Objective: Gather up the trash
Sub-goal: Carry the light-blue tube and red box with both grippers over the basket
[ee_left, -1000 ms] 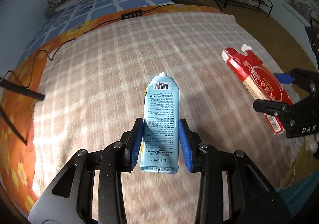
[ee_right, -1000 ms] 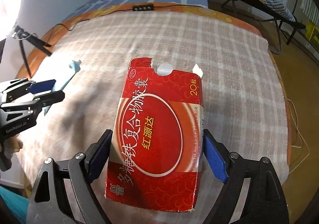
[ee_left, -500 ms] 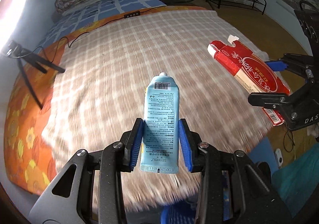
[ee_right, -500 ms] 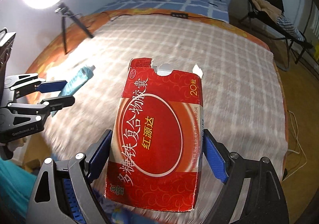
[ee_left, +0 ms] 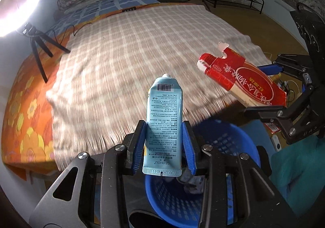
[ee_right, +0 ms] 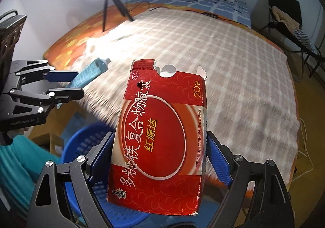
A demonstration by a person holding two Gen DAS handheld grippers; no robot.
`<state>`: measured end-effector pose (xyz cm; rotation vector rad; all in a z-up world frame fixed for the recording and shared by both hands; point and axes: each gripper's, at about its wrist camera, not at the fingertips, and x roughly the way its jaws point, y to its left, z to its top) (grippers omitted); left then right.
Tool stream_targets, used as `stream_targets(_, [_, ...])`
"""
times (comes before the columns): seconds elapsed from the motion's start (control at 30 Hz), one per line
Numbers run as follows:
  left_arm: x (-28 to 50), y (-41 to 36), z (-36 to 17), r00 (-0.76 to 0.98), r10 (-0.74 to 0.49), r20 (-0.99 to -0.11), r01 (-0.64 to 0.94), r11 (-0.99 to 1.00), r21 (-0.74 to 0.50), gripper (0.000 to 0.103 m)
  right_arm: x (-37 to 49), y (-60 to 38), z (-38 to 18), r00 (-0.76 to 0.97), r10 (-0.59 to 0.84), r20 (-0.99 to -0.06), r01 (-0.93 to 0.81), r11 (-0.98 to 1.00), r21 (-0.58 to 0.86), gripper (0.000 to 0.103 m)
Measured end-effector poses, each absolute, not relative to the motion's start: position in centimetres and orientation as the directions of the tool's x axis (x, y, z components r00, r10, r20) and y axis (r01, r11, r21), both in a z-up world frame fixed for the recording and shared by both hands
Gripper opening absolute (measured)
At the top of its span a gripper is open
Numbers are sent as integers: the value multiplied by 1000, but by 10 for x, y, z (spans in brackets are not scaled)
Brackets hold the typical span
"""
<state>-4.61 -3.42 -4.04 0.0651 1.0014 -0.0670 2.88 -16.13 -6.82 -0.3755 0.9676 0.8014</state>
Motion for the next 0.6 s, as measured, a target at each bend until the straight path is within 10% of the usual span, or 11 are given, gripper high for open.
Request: stream_targets(0.6, [-88,-55,-99,438,-68,-896,115,993,-19,36,-41,-155,-128,160,394,-905,-831,548,92,86])
